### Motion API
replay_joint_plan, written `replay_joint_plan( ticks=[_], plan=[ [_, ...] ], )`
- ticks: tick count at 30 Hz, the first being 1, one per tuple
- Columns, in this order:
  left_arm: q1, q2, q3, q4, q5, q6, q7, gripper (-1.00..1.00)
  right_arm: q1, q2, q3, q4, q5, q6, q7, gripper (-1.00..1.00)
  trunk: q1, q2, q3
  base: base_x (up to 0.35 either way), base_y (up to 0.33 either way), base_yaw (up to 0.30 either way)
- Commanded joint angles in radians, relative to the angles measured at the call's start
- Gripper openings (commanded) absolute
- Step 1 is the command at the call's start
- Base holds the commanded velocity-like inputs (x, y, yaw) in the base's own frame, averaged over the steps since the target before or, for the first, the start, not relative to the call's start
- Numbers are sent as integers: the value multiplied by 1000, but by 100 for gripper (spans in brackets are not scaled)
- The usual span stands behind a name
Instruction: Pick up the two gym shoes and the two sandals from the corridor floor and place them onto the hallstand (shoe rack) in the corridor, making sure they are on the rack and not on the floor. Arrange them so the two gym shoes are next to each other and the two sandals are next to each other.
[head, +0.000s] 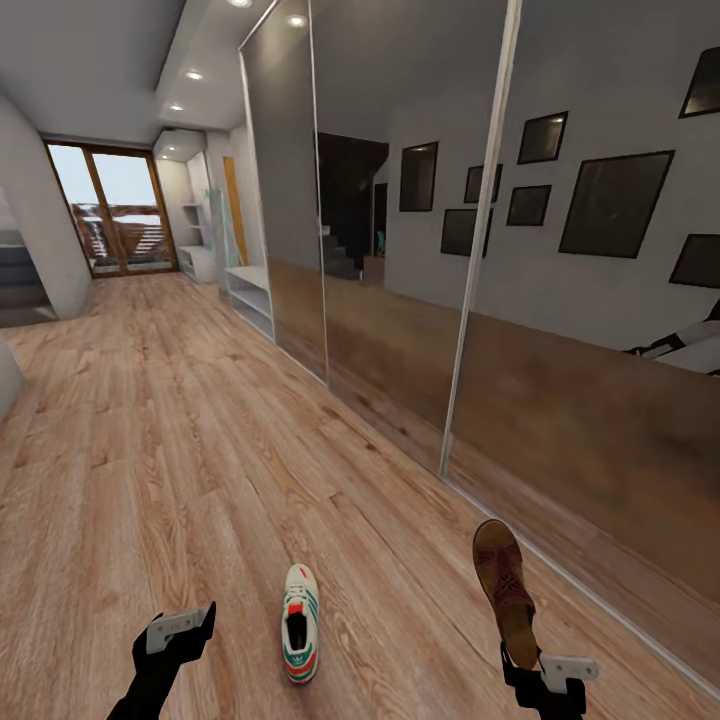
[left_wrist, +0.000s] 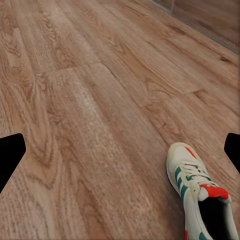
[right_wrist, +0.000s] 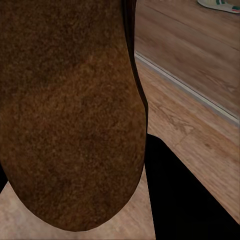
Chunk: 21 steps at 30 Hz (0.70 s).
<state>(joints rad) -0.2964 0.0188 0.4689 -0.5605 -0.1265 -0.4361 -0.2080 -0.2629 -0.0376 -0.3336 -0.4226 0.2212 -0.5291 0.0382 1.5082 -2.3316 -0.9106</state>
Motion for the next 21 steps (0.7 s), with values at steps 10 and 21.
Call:
replay_joint_plan(
  ticks=[10,21],
  plan=[
    [-1,-1,8,1,-10,-4,-7,100,-1,1,-8,1,6,-3,6,-100,0,0,-1,6,-4,0],
    [-2,0,9,1,-10,-4,-7,100,-1,1,-8,1,6,-3,6,-100,0,0,-1,68,-39,126]
  ],
)
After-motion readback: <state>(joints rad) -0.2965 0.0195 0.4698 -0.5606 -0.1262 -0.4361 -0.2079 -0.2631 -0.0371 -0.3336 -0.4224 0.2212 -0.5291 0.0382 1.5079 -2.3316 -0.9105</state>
